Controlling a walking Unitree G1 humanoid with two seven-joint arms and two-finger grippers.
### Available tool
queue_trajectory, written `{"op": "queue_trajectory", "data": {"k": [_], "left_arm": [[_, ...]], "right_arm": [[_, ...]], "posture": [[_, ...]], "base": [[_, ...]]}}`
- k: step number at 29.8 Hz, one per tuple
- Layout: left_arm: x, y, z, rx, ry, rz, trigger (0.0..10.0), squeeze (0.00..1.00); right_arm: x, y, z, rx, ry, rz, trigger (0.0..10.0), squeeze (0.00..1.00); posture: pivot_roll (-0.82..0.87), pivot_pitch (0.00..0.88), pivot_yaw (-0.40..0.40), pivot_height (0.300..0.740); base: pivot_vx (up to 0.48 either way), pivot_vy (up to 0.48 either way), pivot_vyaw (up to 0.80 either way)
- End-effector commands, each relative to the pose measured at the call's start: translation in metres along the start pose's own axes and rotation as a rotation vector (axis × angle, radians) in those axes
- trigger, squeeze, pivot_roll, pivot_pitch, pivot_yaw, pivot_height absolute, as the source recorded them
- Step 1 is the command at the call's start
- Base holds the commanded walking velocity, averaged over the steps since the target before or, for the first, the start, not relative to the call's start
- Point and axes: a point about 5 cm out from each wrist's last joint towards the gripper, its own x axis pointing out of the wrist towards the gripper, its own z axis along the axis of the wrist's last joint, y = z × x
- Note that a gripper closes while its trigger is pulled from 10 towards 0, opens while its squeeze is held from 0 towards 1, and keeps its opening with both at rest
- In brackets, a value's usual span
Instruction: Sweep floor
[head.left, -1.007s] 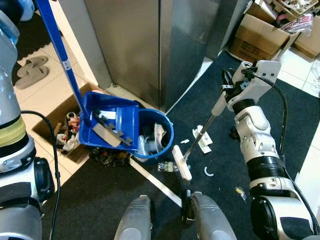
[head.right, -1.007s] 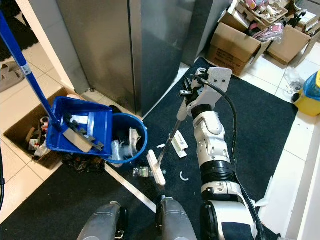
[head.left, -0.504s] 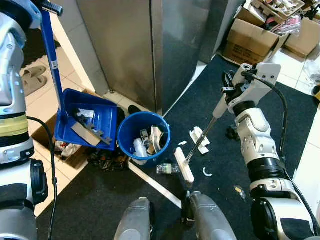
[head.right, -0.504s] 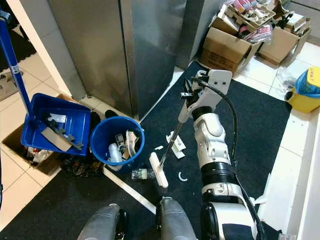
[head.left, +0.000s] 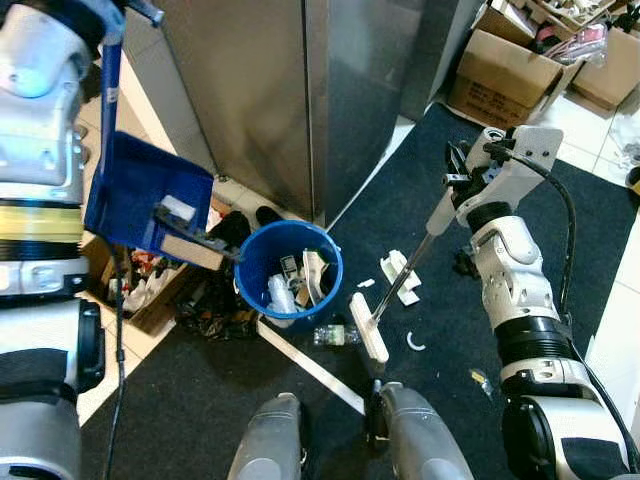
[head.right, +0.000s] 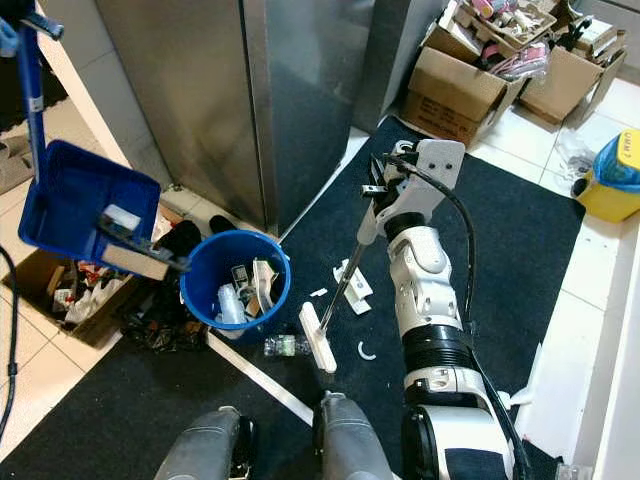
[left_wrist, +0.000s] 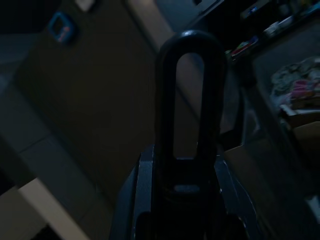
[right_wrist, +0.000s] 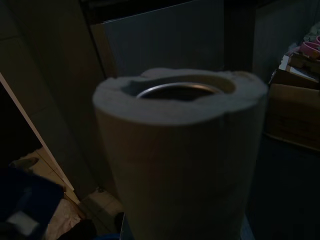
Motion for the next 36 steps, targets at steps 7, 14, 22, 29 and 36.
{"op": "queue_trajectory", "data": {"k": [7, 14, 22, 29, 36], "left_arm": [[0.015, -0.011, 0.034, -0.054, -0.177, -0.063, 10.0, 0.0], [0.013, -0.024, 0.042, -0.074, -0.212, -0.144, 10.0, 0.0], [0.003, -0.065, 0.064, -0.087, -0.274, -0.391, 10.0, 0.0], [0.001, -0.071, 0.058, -0.067, -0.254, -0.398, 10.0, 0.0], [0.0, -0.026, 0.054, -0.197, -0.178, -0.163, 10.0, 0.0]], "right_arm": [[-0.001, -0.002, 0.007, 0.0, -0.038, -0.011, 10.0, 0.0], [0.0, -0.002, 0.007, 0.001, -0.036, -0.01, 10.0, 0.0], [0.002, 0.0, 0.008, 0.002, -0.039, -0.005, 10.0, 0.0], [0.0, -0.001, 0.006, 0.005, -0.038, -0.013, 10.0, 0.0], [-0.002, -0.008, 0.007, 0.014, -0.036, -0.047, 10.0, 0.0]], "posture": [[0.03, 0.087, 0.01, 0.74], [0.03, 0.087, 0.01, 0.74], [0.04, 0.083, 0.005, 0.74], [0.04, 0.087, 0.013, 0.74], [0.04, 0.087, 0.016, 0.74]], "base": [[0.0, 0.0, 0.0], [0.0, 0.0, 0.0], [0.0, 0.0, 0.0], [0.0, 0.0, 0.0], [0.0, 0.0, 0.0]]}}
